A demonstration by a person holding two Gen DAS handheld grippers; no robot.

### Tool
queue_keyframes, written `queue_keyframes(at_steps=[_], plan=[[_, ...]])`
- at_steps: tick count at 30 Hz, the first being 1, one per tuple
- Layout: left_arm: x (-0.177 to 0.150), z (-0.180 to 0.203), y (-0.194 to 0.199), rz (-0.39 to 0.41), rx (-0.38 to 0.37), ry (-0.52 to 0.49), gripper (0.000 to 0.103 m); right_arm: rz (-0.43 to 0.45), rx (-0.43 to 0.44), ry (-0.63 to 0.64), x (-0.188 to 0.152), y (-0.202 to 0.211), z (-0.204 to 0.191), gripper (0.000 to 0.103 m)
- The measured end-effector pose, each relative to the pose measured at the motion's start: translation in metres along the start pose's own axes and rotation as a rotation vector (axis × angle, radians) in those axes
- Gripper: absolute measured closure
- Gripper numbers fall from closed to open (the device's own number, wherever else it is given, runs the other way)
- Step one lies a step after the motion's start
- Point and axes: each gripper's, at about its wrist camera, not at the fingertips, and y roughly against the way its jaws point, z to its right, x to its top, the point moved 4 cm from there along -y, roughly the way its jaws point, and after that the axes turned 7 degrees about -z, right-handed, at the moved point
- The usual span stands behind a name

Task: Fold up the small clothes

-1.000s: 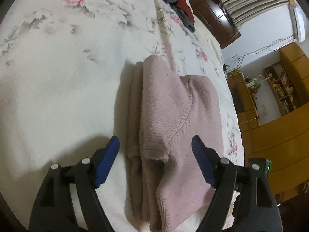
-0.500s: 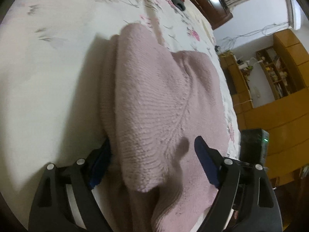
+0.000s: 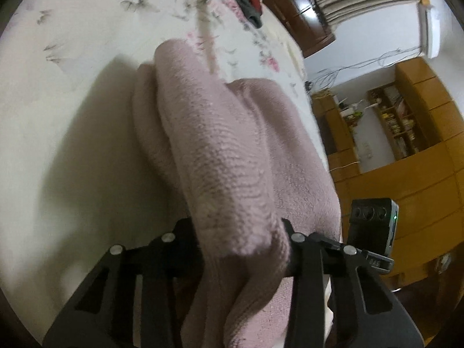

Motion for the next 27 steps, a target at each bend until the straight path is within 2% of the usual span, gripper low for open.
queue_keyframes(at_steps=[7, 12, 16, 21, 27], plan=[[-0.056, 0.069, -0.009, -0.046, -0.061, -0.075, 0.068, -0.010, -0.003, 0.015, -0.040, 0.060, -0.009, 0.071], [-0.109, 0.121, -0.034, -0.086, -0.068, -0.151, 0.068, 0.006, -0.036, 0.012, -0.098, 0.114, -0.001, 0.071], [-0.152, 0.148, -0.050, -0.090, -0.065, -0.190, 0.068, 0.028, -0.049, 0.007, -0.142, 0.144, 0.007, 0.071], [-0.198, 0.151, -0.072, -0.105, -0.039, -0.200, 0.068, 0.036, -0.058, -0.014, -0.189, 0.155, 0.034, 0.071], [-0.234, 0.113, -0.085, -0.112, -0.006, -0.141, 0.066, 0.022, -0.065, -0.064, -0.235, 0.135, 0.065, 0.070]])
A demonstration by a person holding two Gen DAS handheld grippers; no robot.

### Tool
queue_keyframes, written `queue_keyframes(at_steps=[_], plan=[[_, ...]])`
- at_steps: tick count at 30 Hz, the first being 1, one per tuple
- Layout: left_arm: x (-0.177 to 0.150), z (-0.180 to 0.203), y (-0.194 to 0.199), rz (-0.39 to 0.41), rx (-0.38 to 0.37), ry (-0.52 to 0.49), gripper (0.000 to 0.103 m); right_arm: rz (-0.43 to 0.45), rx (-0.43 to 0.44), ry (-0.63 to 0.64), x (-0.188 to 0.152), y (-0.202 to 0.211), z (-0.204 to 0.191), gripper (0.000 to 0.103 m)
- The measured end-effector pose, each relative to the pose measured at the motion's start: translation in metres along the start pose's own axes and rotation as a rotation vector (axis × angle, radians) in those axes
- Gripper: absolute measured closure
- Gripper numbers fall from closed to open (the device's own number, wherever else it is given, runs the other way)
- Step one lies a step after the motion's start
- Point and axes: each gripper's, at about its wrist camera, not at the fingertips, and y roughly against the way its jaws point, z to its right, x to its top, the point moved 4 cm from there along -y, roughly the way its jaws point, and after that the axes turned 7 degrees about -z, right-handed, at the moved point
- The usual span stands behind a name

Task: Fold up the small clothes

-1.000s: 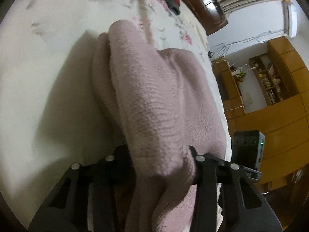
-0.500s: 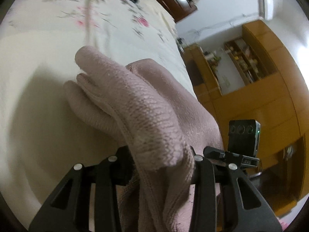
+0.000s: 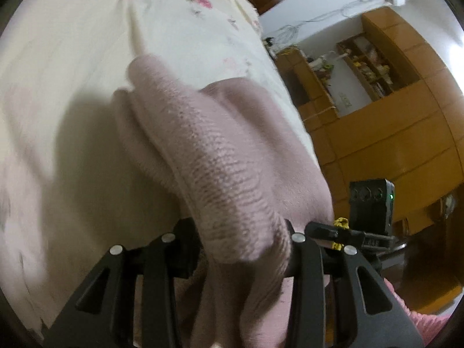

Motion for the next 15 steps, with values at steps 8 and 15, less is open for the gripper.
queue_keyframes(at_steps=[8, 15], plan=[[-0.016, -0.031, -0.008, 0.015, 0.040, 0.075, 0.055, 0.002, -0.012, -0.054, -0.026, -0.030, 0.023, 0.062], [-0.029, 0.003, 0.037, 0.096, 0.241, 0.013, 0.049, 0.088, -0.117, -0.017, -0.051, 0.019, -0.001, 0.054]])
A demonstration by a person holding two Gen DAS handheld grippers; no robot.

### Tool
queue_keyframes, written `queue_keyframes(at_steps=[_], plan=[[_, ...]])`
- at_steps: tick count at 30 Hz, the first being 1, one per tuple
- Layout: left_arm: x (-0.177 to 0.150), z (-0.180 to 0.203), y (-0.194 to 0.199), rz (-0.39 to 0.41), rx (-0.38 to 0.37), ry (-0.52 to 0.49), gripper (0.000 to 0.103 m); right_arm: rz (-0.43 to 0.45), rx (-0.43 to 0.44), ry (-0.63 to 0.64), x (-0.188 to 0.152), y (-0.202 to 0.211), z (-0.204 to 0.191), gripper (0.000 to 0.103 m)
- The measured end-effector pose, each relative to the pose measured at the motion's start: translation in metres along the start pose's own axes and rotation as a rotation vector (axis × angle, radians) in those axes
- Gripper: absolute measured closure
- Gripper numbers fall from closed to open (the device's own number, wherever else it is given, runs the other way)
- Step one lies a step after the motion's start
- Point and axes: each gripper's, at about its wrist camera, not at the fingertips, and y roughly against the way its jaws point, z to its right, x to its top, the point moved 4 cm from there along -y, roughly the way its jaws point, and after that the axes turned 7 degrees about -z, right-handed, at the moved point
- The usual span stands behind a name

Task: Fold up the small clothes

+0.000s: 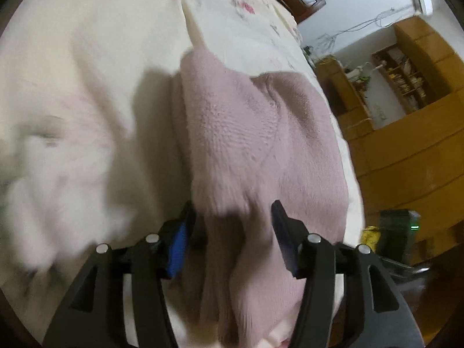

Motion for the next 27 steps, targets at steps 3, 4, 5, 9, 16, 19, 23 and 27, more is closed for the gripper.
queue_keyframes(at_steps=[3, 4, 5, 9, 16, 19, 23, 27], plan=[[-0.017, 0.027, 0.028, 0.067, 0.058, -0.107, 0.045, 0.043, -0.061, 0.046, -0.010, 0.021, -0.014, 0.054], [-0.023, 0.036, 0.033, 0.081, 0.070, -0.141, 0.045, 0.045, -0.086, 0.051, -0.013, 0.022, -0.016, 0.054], [-0.030, 0.044, 0.036, 0.090, 0.089, -0.172, 0.042, 0.043, -0.104, 0.052, -0.016, 0.022, -0.017, 0.054], [-0.037, 0.057, 0.026, 0.066, 0.134, -0.224, 0.042, 0.007, -0.128, 0.027, -0.026, 0.003, -0.014, 0.055], [-0.050, 0.012, -0.005, -0.021, 0.255, -0.140, 0.044, -0.034, -0.160, -0.026, -0.041, -0.018, 0.007, 0.055], [-0.052, 0.001, -0.008, -0.028, 0.249, -0.116, 0.042, -0.042, -0.156, -0.042, -0.045, -0.019, 0.013, 0.055], [-0.051, 0.001, -0.001, -0.032, 0.259, -0.099, 0.042, -0.038, -0.172, -0.036, -0.043, -0.015, 0.008, 0.054], [-0.053, 0.007, 0.021, -0.022, 0.306, -0.090, 0.040, 0.005, -0.269, 0.020, -0.041, 0.005, -0.010, 0.029]])
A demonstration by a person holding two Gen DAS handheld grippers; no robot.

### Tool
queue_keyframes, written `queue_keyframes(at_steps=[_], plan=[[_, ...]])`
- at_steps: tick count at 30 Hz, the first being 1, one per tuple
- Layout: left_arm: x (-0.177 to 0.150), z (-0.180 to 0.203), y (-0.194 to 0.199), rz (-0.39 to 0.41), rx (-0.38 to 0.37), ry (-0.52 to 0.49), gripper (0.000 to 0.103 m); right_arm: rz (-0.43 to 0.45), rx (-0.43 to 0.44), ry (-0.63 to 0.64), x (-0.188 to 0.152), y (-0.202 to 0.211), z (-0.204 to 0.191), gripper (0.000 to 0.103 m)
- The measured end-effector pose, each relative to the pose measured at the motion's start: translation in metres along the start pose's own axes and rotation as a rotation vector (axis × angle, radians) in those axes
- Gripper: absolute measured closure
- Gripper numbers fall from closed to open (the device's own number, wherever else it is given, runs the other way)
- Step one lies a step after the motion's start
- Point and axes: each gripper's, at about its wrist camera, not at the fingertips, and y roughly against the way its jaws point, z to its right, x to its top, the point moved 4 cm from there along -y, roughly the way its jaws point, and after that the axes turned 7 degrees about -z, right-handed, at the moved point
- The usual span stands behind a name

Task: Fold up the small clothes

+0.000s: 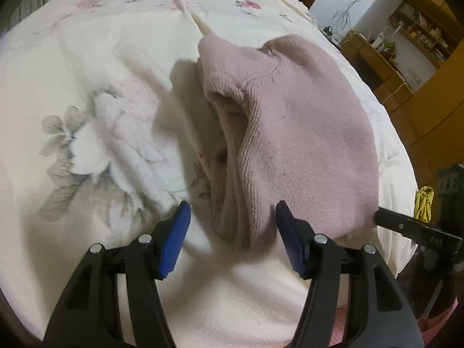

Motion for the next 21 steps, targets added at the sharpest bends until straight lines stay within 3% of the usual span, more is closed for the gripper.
queue_keyframes(at_steps=[1, 4, 9, 12, 17, 21], plan=[[0.000, 0.001, 0.007, 0.002, 0.012, 0.005, 0.038, 0.019, -0.027, 0.001, 0.000, 0.007, -0.003, 0.018], [-0.002, 0.007, 0.026, 0.009, 0.032, 0.018, 0.026, 0.040, -0.090, 0.004, -0.001, 0.020, -0.011, 0.012], [-0.008, 0.024, 0.051, 0.027, 0.092, 0.001, 0.016, 0.050, -0.180, 0.046, -0.009, 0.033, -0.034, 0.008], [-0.011, 0.032, 0.064, 0.037, 0.090, 0.012, 0.015, 0.052, -0.238, 0.052, -0.014, 0.041, -0.041, 0.004], [-0.021, 0.037, 0.083, 0.056, 0.148, -0.010, 0.013, 0.084, -0.223, 0.057, -0.017, 0.060, -0.053, 0.004], [-0.027, 0.041, 0.094, 0.063, 0.177, -0.023, 0.012, 0.100, -0.261, 0.067, -0.017, 0.070, -0.059, 0.004]])
